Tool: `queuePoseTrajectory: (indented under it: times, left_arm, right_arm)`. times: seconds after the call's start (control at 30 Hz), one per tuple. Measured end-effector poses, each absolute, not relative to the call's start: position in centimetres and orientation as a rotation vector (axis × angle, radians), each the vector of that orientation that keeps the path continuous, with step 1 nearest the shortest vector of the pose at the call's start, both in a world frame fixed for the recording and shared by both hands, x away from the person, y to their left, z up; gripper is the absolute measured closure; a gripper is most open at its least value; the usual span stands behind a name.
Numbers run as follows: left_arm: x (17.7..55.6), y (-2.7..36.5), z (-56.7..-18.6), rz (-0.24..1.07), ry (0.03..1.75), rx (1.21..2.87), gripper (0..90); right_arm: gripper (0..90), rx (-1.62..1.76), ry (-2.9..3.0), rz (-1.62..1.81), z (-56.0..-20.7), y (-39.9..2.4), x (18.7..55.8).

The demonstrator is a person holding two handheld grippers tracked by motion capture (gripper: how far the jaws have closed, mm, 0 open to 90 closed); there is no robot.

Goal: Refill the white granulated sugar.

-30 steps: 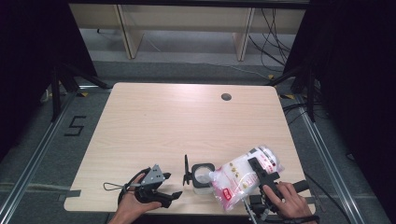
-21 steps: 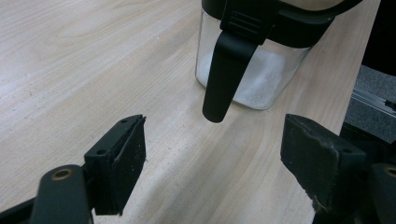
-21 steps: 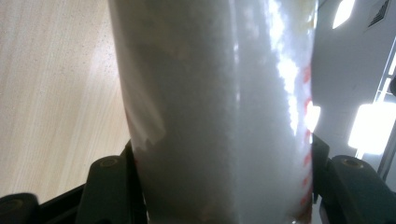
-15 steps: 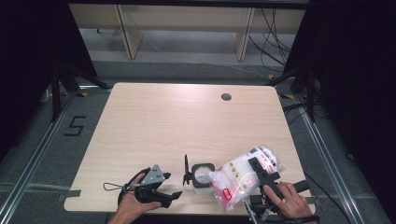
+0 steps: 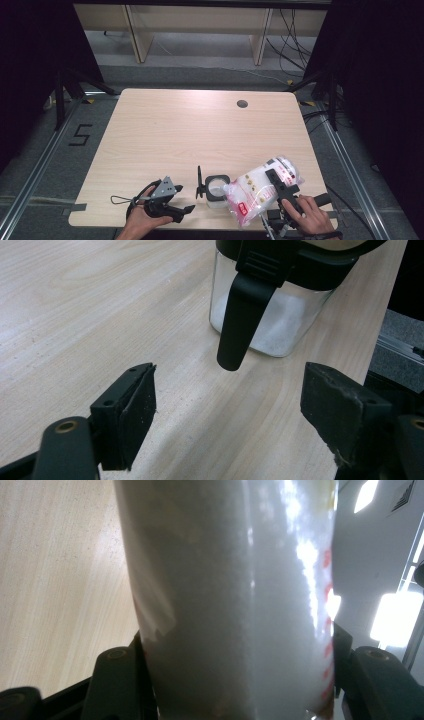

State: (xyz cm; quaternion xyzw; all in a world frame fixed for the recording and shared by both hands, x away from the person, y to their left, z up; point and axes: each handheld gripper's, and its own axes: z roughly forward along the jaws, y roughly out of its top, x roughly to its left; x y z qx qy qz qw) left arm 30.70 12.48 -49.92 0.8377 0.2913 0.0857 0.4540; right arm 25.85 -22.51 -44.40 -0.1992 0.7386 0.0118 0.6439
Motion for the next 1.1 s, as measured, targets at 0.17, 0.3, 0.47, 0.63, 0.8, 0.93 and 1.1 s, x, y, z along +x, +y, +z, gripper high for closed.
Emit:
queuePoseTrajectory:
  times: [0.17, 0.3, 0.47, 0.63, 0.8, 0.93, 1.1]
  left_arm:
    - [30.69, 12.49, -49.91, 0.211, 0.721, 2.066, 21.9]
    - [30.77, 12.58, -49.81, 0.199, 0.715, 2.087, 21.9]
    - [30.86, 12.61, -49.85, 0.212, 0.693, 2.083, 21.9]
    - [30.71, 12.49, -49.89, 0.210, 0.720, 2.072, 21.9]
    - [30.78, 12.57, -49.86, 0.200, 0.710, 2.079, 21.9]
    - [30.77, 12.55, -49.87, 0.201, 0.713, 2.080, 21.9]
    - [30.77, 12.55, -49.88, 0.201, 0.714, 2.078, 21.9]
  right_arm:
    - [41.9, -0.432, 1.700, 0.020, -44.36, -22.62, 25.77]
    - [41.8, -0.432, 1.699, 0.018, -44.39, -22.62, 25.76]
    - [41.9, -0.428, 1.705, 0.010, -44.33, -22.63, 25.71]
    - [41.9, -0.431, 1.699, 0.009, -44.28, -22.63, 25.68]
    - [41.9, -0.448, 1.694, 0.003, -44.25, -22.57, 25.72]
    - [41.9, -0.451, 1.695, -0.008, -44.15, -22.50, 25.65]
    - [42.0, -0.413, 1.689, 0.025, -44.45, -22.71, 25.62]
